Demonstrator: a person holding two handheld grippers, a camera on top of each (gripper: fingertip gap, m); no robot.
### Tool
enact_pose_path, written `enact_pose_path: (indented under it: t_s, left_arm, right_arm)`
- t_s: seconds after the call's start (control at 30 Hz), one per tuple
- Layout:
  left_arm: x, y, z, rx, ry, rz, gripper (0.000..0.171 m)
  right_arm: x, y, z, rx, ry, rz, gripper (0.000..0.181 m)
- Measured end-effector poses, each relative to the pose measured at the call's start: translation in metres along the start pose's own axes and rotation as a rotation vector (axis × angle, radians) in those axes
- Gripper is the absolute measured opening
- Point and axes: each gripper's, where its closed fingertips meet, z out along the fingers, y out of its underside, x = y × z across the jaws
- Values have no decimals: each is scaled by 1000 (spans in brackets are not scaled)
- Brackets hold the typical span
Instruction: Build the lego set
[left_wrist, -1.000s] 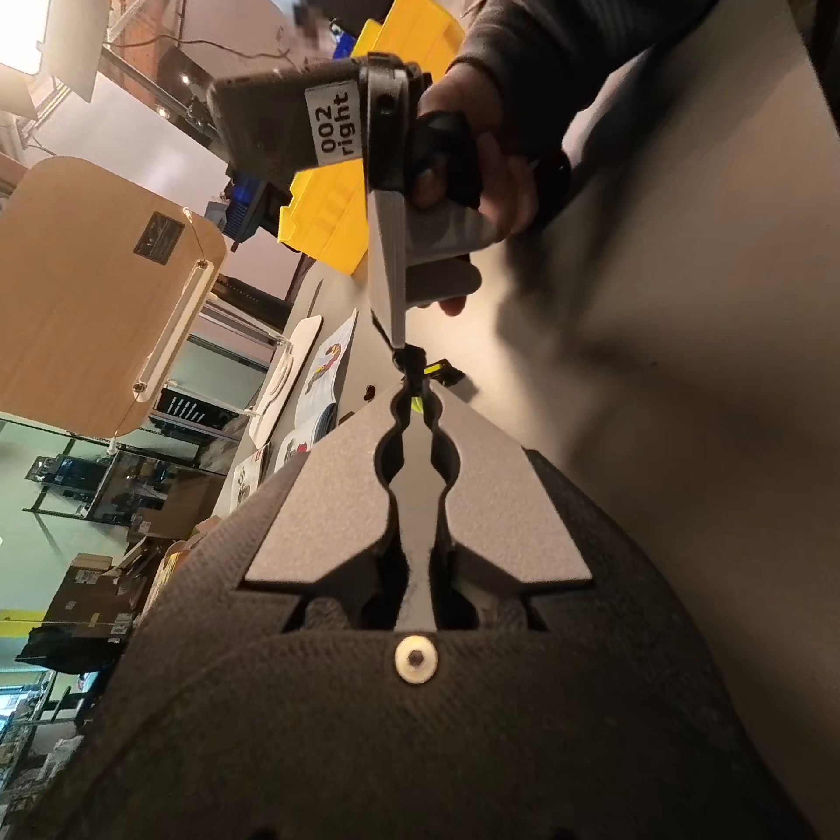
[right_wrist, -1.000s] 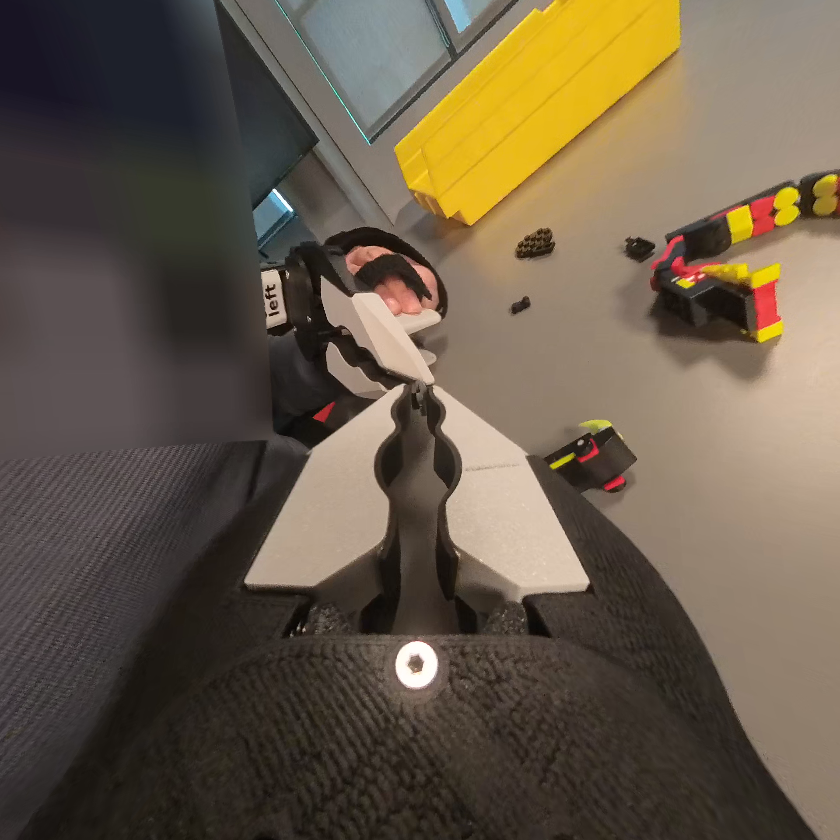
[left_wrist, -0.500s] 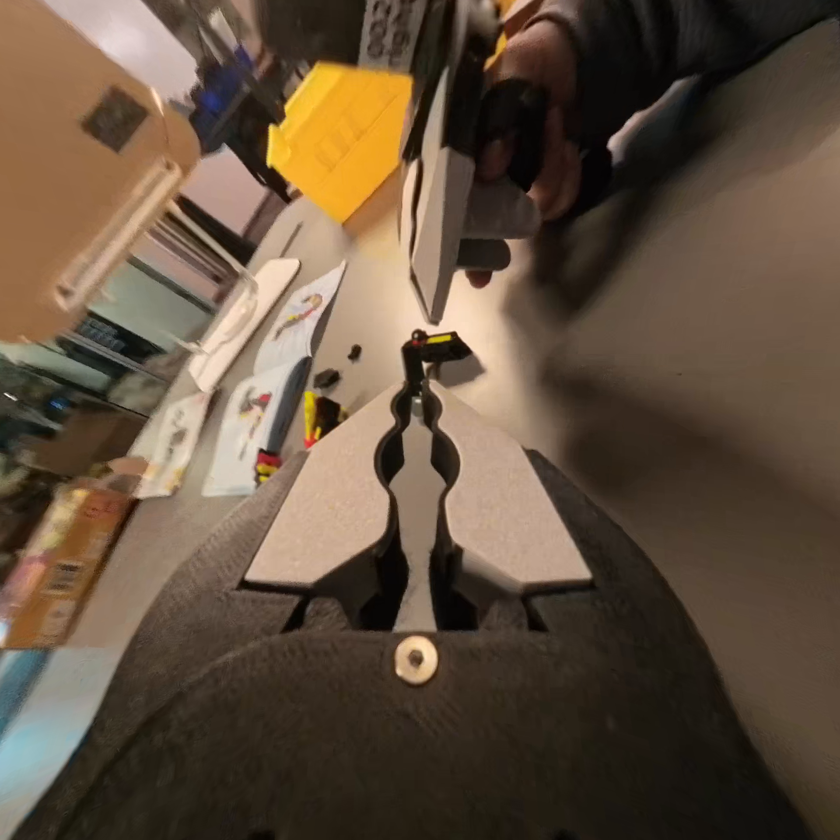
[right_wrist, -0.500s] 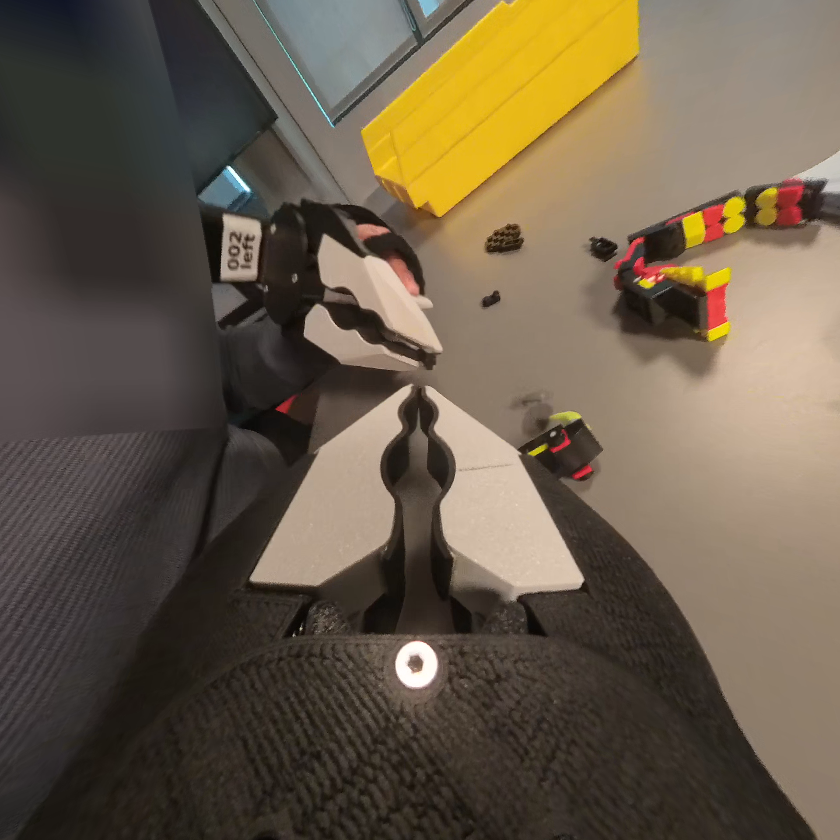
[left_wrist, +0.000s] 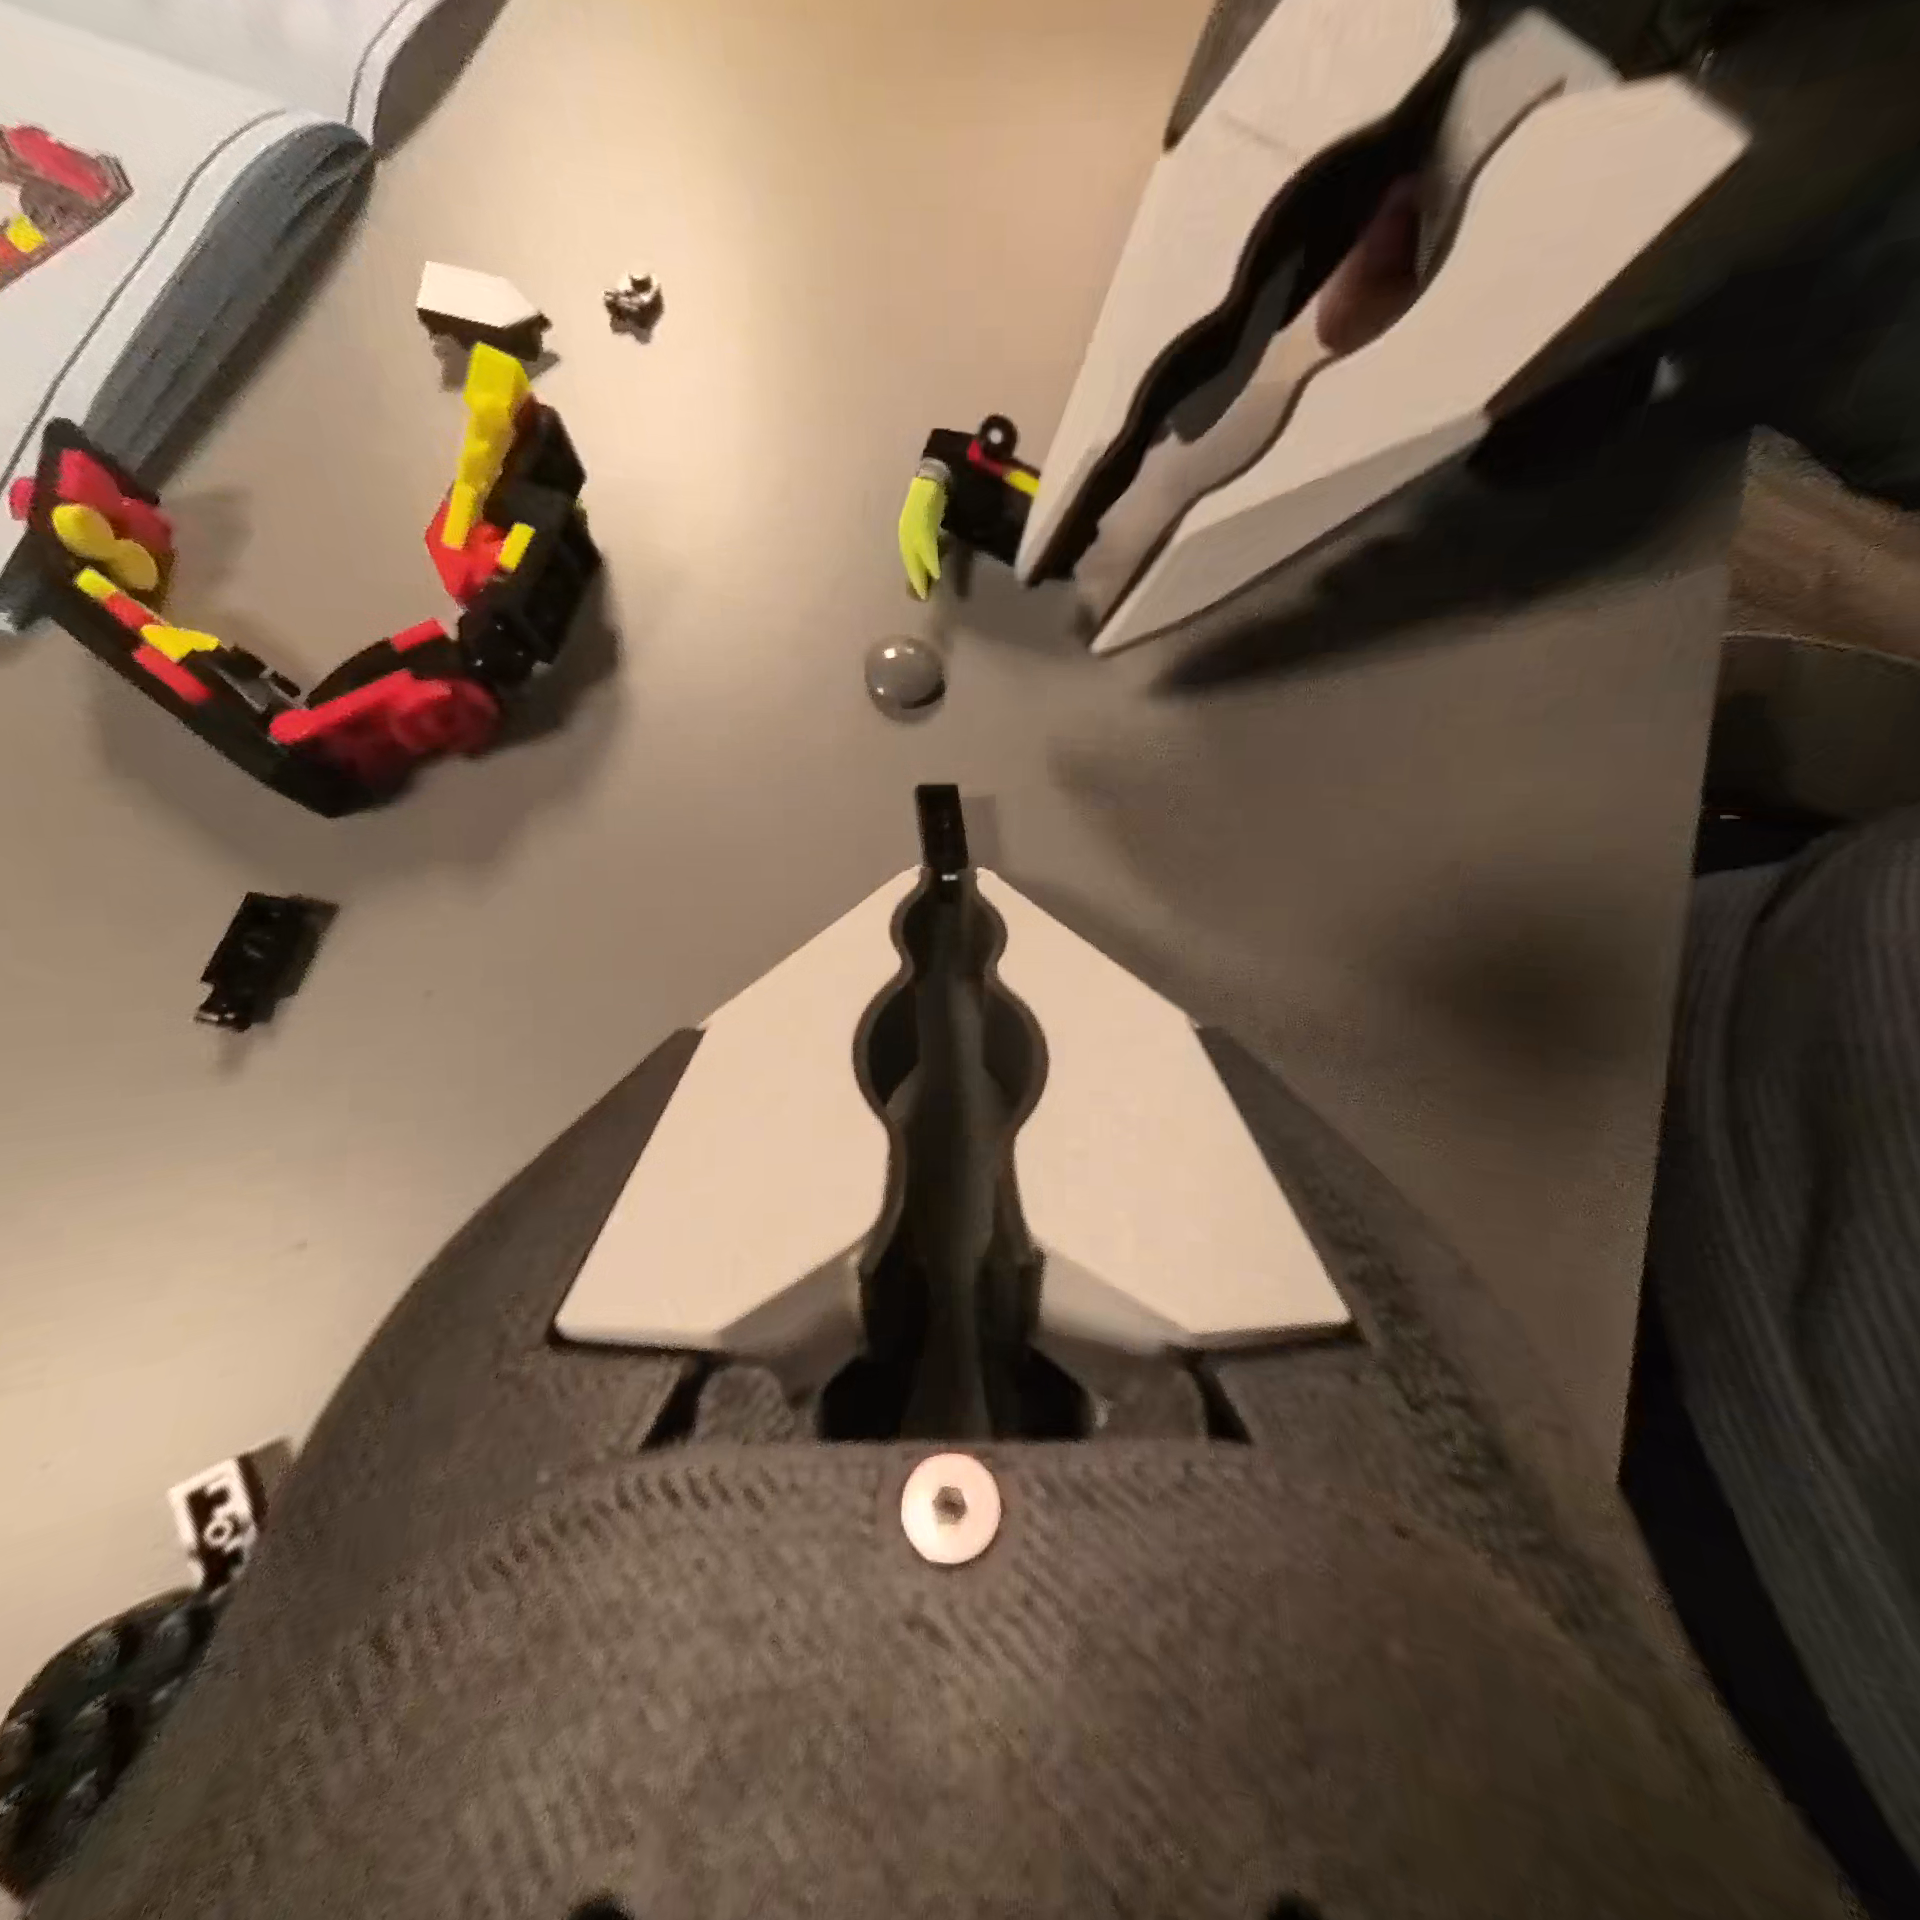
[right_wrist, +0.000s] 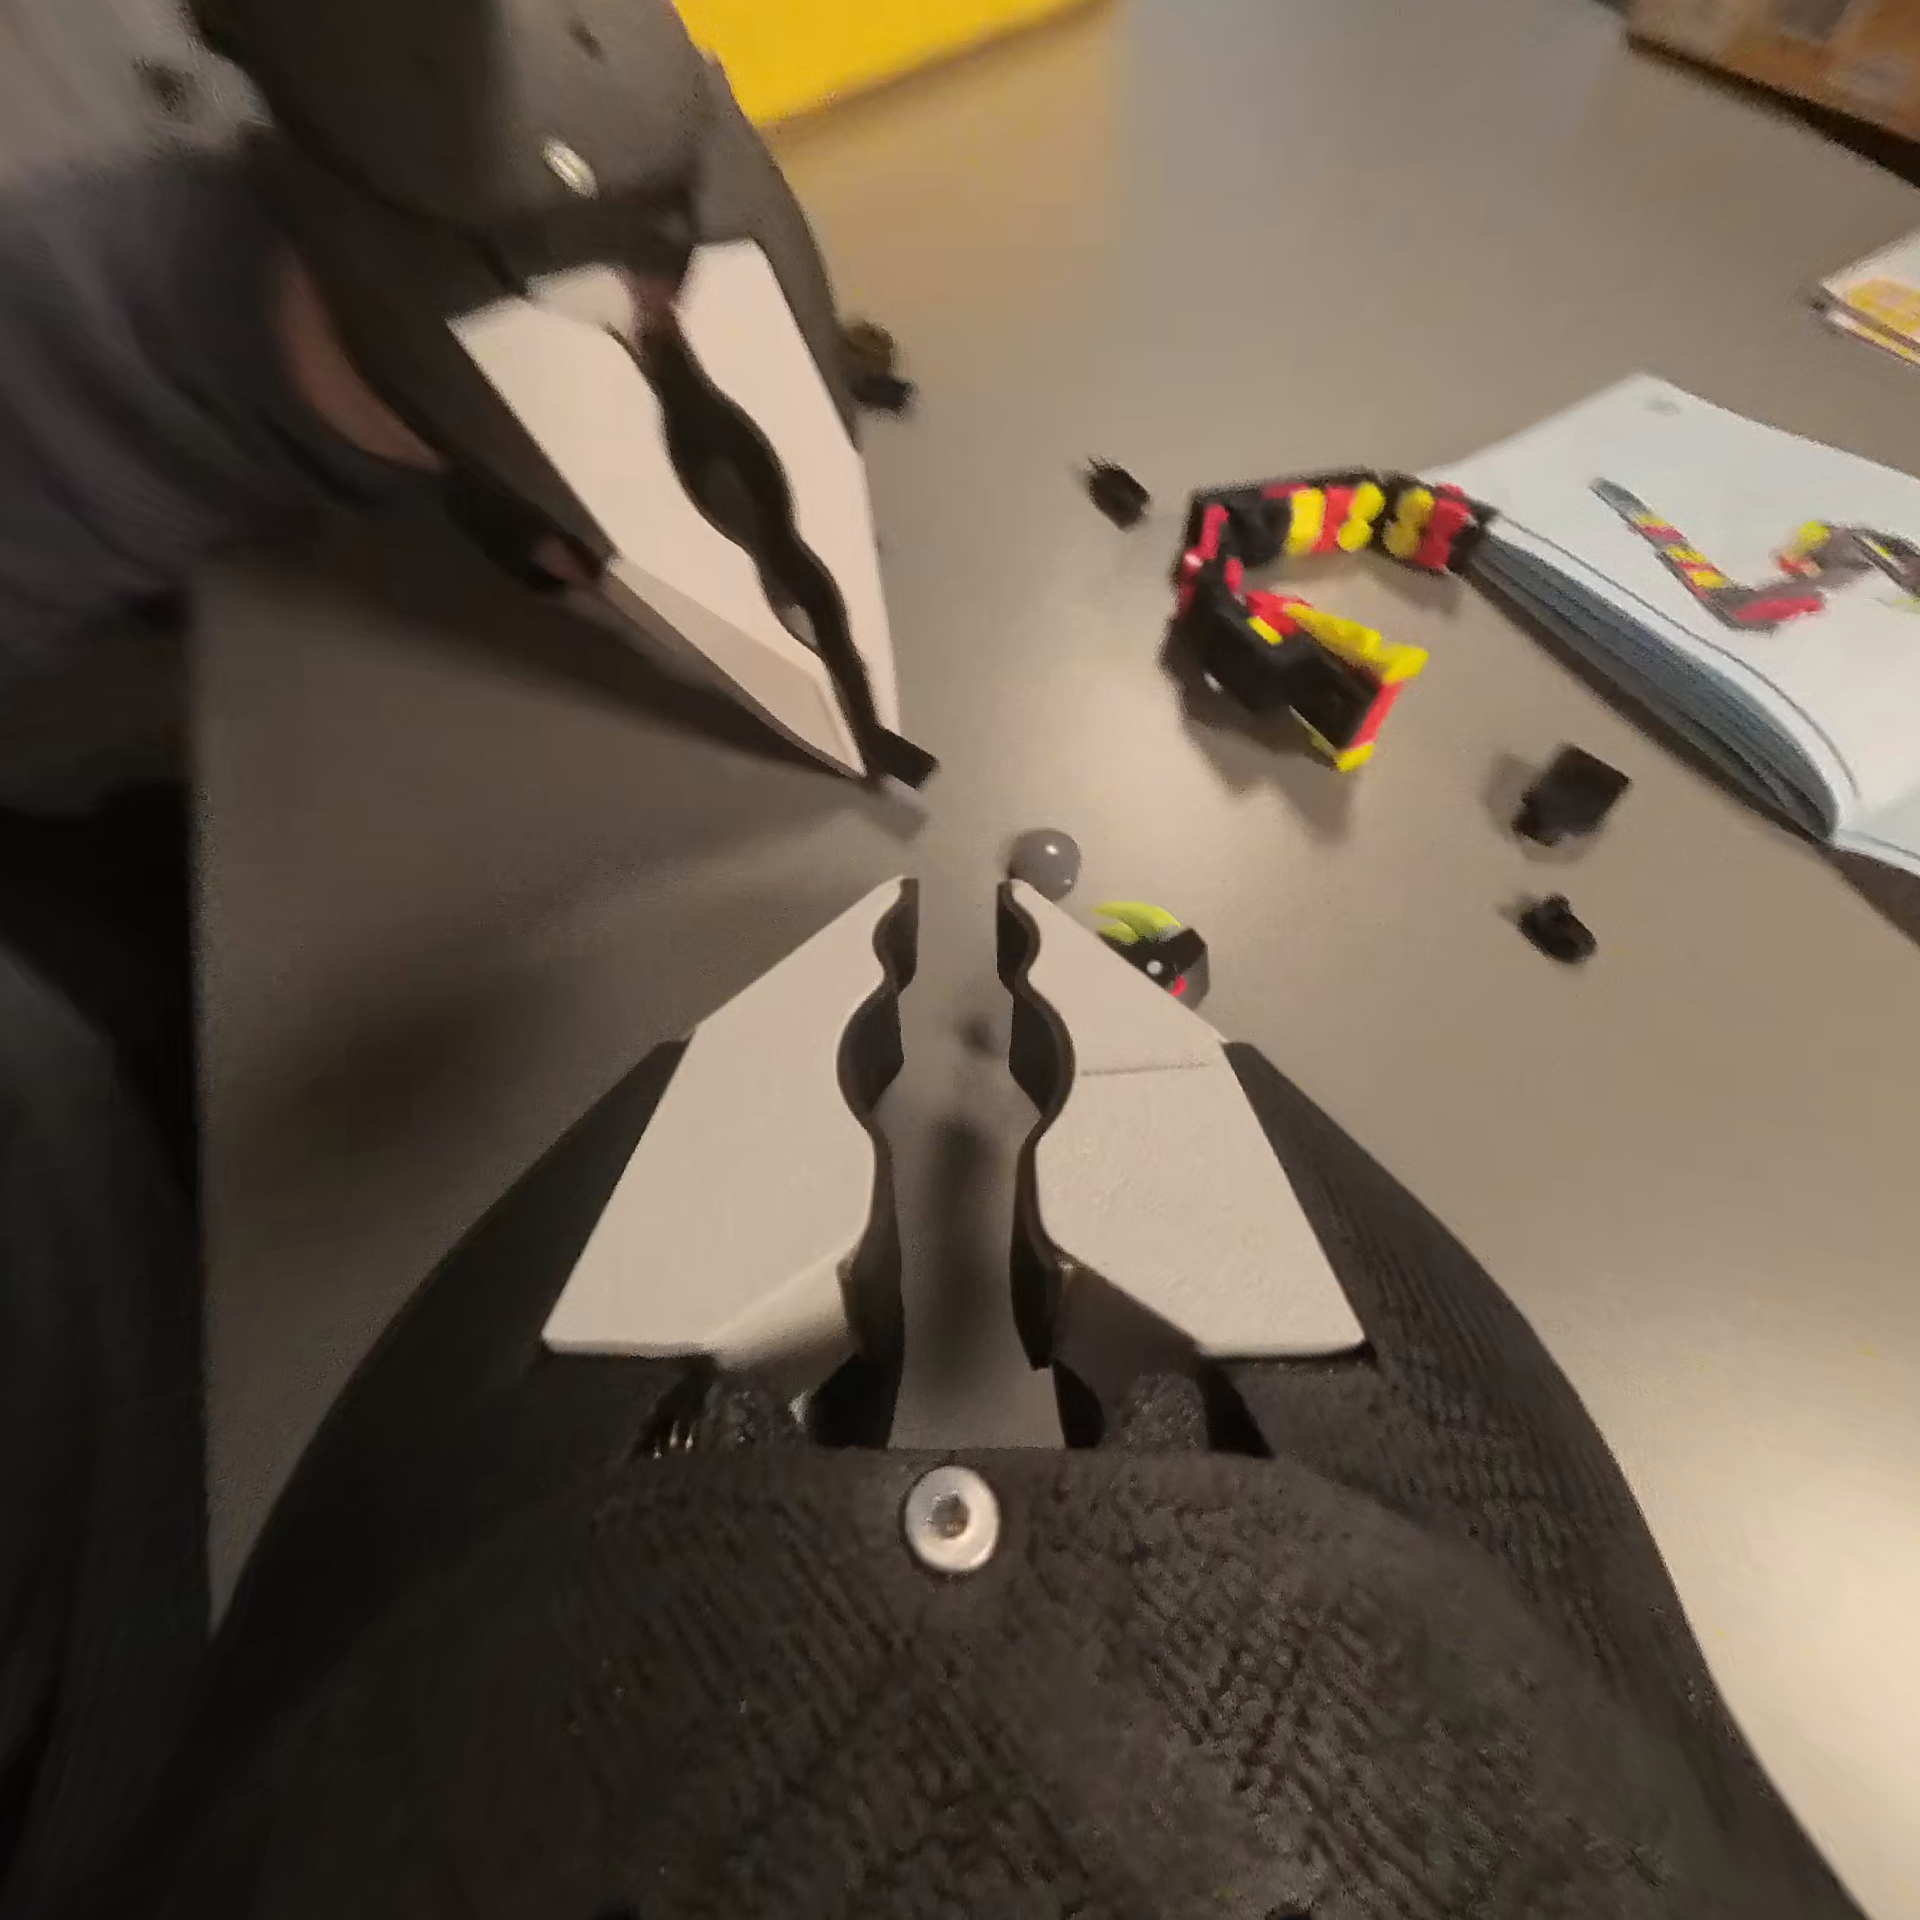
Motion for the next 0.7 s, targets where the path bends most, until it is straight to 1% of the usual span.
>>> enact_pose_path:
  t_s: [0.1, 0.23, 0.37, 0.43, 0.57, 0.7]
  left_arm:
    - [-1, 2, -3, -1, -1, 2, 3]
    - [1, 6, -7, -6, 29, -12, 3]
    - [6, 8, -9, -17, 79, -23, 3]
    - [6, 7, -9, -12, 88, -25, 3]
    - [6, 7, -9, -7, 85, -21, 3]
    - [7, 7, -8, -26, 94, -36, 2]
  right_arm:
    - [5, 9, 9, -83, 111, 42, 20]
    - [13, 8, 16, -104, 210, 39, 27]
    - [15, 7, 25, -126, 200, 37, 25]
    - [17, 6, 27, -138, 199, 31, 24]
    - [13, 5, 30, -157, 167, 15, 13]
    - [15, 3, 31, -180, 153, -27, 12]
